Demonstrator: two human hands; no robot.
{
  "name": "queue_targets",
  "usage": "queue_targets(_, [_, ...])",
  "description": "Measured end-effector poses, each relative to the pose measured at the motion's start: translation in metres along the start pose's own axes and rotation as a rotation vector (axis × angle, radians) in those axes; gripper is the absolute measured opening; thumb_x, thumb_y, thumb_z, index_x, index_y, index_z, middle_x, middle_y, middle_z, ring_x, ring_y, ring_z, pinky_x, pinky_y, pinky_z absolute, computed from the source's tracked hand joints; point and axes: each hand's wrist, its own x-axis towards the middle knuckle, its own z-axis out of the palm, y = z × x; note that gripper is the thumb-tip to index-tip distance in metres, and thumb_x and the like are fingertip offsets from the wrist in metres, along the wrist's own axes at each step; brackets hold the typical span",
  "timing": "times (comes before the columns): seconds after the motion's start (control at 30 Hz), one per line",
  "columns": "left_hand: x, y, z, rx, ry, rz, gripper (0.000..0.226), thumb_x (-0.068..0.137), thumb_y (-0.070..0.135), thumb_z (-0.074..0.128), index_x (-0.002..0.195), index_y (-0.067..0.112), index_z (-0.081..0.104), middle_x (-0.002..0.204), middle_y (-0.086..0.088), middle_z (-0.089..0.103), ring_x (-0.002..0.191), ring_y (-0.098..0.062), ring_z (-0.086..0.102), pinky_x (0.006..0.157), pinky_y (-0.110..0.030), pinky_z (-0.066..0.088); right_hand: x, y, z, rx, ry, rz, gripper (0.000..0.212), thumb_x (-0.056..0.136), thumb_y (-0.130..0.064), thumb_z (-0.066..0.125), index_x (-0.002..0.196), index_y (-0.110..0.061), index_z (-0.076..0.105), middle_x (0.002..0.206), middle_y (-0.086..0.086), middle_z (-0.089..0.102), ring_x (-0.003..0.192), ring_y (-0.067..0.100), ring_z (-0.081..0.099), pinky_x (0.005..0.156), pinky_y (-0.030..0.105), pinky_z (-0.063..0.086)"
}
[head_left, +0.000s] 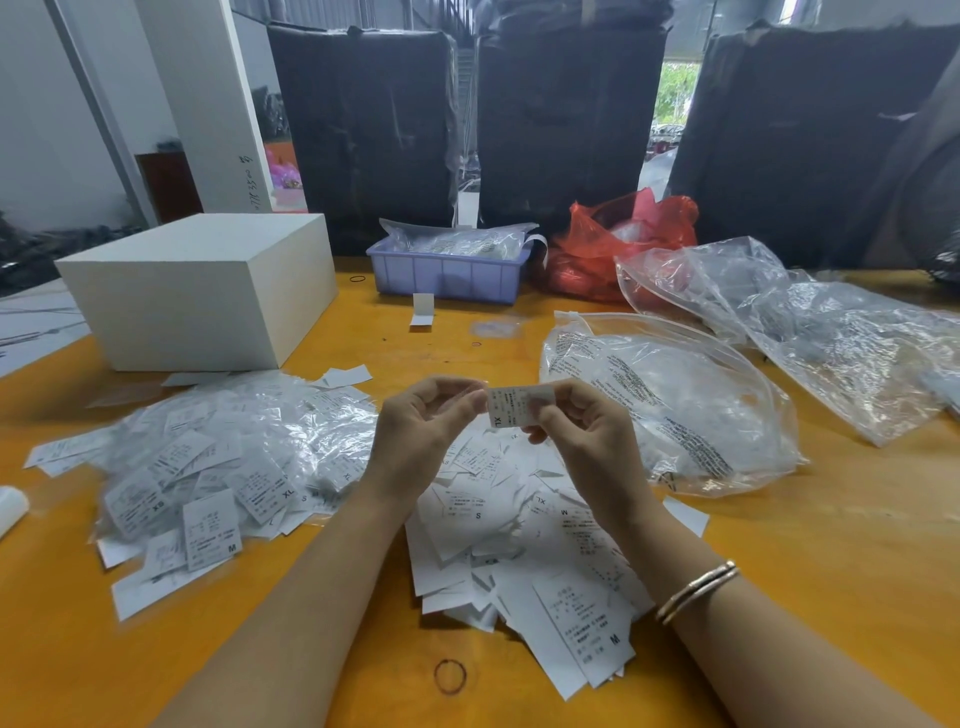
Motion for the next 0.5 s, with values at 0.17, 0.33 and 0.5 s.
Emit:
queue_targets(0.17, [-0.0007, 0.0005, 0.0018, -0.028, 0.023, -0.022, 0.015, 0.074, 0.028, 0.068, 0.087, 0.02, 0.067, 0.078, 0.007, 0.071, 0.071, 0.002, 0.064, 0.063, -0.009, 0.047, -0.0009, 0.0009, -0.0017, 0.019, -0.051, -0.02, 0.026, 0.087, 0.01, 0.051, 0.086, -0.012, 0.064, 0.079, 0.008, 0.067, 0.068, 0.011, 0.063, 0.062, 0.02, 0.052])
queue_targets(0.33, [-0.0015, 0.0006, 0.0026, 0.002, 0.018, -0.034, 0.021, 0.075, 0.033, 0.065, 0.085, 0.014, 0.064, 0.073, 0.005, 0.068, 0.064, 0.003, 0.061, 0.058, -0.007, 0.044, -0.0006, 0.0018, -0.0008, -0.042, -0.076, -0.021, 0.032, 0.085, 0.012, 0.051, 0.088, -0.017, 0.064, 0.079, 0.008, 0.067, 0.067, 0.011, 0.063, 0.062, 0.02, 0.052])
queue_targets(0.5, [0.0014, -0.0056, 0.0013, 0.048, -0.049, -0.121, 0.005, 0.084, 0.016, 0.068, 0.08, 0.018, 0.068, 0.072, 0.015, 0.071, 0.074, 0.006, 0.064, 0.064, -0.007, 0.046, -0.0002, 0.0009, -0.0026, -0.133, -0.042, -0.045, 0.031, 0.084, 0.011, 0.05, 0.087, -0.018, 0.062, 0.075, 0.006, 0.065, 0.064, 0.007, 0.059, 0.059, 0.022, 0.05])
